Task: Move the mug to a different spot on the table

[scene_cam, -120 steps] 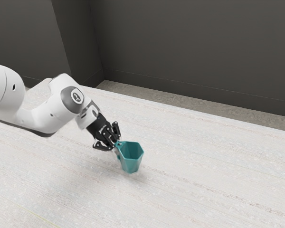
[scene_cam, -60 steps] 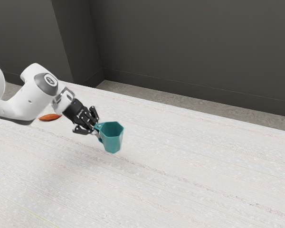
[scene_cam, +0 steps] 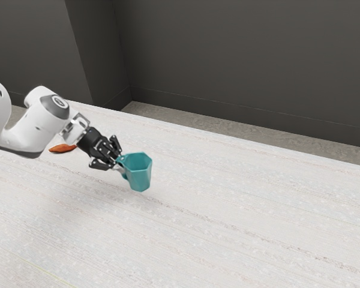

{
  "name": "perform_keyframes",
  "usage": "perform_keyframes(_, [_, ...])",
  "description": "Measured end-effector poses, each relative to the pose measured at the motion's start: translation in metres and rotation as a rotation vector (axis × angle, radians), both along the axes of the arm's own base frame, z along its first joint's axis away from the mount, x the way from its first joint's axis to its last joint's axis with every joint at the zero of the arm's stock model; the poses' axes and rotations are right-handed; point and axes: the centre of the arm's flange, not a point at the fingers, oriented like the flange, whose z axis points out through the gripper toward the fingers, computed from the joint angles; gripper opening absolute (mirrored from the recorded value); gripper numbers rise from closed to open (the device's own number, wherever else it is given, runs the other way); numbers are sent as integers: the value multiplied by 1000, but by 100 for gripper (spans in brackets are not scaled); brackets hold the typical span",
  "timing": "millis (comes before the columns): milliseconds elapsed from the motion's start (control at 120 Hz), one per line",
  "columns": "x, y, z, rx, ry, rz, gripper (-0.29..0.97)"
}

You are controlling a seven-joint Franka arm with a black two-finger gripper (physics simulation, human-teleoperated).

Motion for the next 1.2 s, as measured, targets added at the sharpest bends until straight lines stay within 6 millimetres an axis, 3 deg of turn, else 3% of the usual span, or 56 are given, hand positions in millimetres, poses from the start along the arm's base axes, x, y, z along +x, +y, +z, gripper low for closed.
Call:
perform_keyframes(158, [1,0,-14,-41,9,-14,0])
perform_keyframes(283, [11,8,-39,-112,14,-23,1])
perform_keyframes(542, [8,15,-57,-131,23,-44,3])
perform_keyframes(825, [10,13,-61,-121,19,-65,47])
perform_keyframes(958, [18,19,-50,-100,-10,-73,57])
perform_keyframes(1075, [17,39,-37,-38,-9,-83,61])
perform_keyframes(1142, [16,49,-3,61,-12,-109,63])
perform_keyframes(1200, [19,41,64,189,-51,-144,64])
